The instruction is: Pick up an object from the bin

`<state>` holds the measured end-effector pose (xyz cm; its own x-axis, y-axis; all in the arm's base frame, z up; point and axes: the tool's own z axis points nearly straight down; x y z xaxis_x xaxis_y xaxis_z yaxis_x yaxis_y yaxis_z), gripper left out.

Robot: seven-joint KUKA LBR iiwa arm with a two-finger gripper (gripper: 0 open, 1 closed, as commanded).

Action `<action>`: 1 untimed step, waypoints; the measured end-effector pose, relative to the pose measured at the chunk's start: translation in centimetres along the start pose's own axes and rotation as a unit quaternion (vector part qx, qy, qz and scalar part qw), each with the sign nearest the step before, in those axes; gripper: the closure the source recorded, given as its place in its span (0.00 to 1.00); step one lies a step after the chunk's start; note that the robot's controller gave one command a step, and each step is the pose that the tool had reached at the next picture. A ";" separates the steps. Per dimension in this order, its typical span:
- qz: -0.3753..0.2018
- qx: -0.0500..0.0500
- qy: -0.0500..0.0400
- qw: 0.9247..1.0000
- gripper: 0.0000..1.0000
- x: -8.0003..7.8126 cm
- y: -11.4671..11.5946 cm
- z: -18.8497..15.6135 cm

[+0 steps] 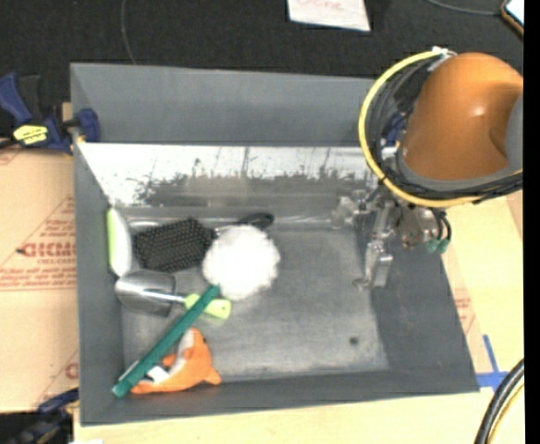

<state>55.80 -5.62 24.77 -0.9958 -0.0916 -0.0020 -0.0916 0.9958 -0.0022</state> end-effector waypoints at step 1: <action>0.054 0.000 -0.001 0.999 0.00 4.9 2.1 -8.5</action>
Offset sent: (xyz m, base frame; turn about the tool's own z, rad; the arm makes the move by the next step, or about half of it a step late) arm -0.0385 0.0288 -0.0309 0.2888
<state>50.72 -3.96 33.26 -0.9998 0.0173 -0.0033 0.0173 0.9998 -0.0024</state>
